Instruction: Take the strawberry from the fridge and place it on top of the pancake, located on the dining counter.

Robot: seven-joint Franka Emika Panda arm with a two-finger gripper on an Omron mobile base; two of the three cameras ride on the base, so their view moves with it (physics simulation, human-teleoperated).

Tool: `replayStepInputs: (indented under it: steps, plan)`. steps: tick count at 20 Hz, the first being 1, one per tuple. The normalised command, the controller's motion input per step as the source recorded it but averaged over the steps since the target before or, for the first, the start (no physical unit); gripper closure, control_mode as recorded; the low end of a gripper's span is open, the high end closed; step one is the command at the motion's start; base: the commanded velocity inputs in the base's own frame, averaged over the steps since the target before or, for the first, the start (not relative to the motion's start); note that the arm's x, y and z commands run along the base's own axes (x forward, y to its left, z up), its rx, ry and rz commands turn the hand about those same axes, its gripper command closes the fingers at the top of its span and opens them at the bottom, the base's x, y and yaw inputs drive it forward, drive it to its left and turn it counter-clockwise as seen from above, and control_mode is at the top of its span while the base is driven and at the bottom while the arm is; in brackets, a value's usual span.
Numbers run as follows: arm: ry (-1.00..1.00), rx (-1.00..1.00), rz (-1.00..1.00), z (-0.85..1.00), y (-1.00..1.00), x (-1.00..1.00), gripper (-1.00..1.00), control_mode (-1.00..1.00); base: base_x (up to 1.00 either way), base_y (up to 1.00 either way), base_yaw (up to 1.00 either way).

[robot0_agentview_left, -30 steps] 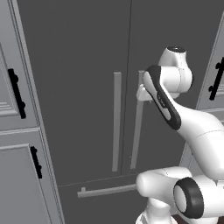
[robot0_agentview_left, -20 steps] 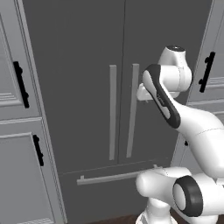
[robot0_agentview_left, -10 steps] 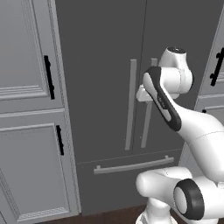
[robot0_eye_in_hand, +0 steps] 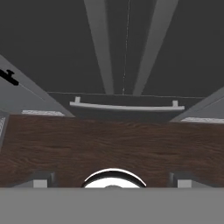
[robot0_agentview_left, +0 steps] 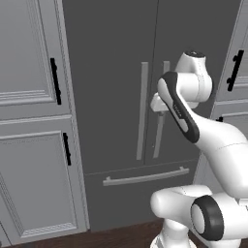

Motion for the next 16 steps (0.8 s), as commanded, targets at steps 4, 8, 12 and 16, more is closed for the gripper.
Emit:
replayStepInputs:
  steps: [4, 8, 12, 16]
  plan:
    - [0.0, 0.0, 0.0, 0.0, 0.0, 0.0, -1.0, 1.0, -0.27, -0.19, 0.0]
    - [0.0, 0.0, 0.0, 0.0, 0.0, 0.0, -1.0, 1.0, -0.02, -0.34, 0.0]
    - [0.0, 0.0, 0.0, 0.0, 0.0, 0.0, -1.0, 1.0, -0.05, -0.33, 0.0]
    - [0.0, 0.0, 0.0, 0.0, 0.0, 0.0, -1.0, -1.0, -0.01, -0.12, 0.0]
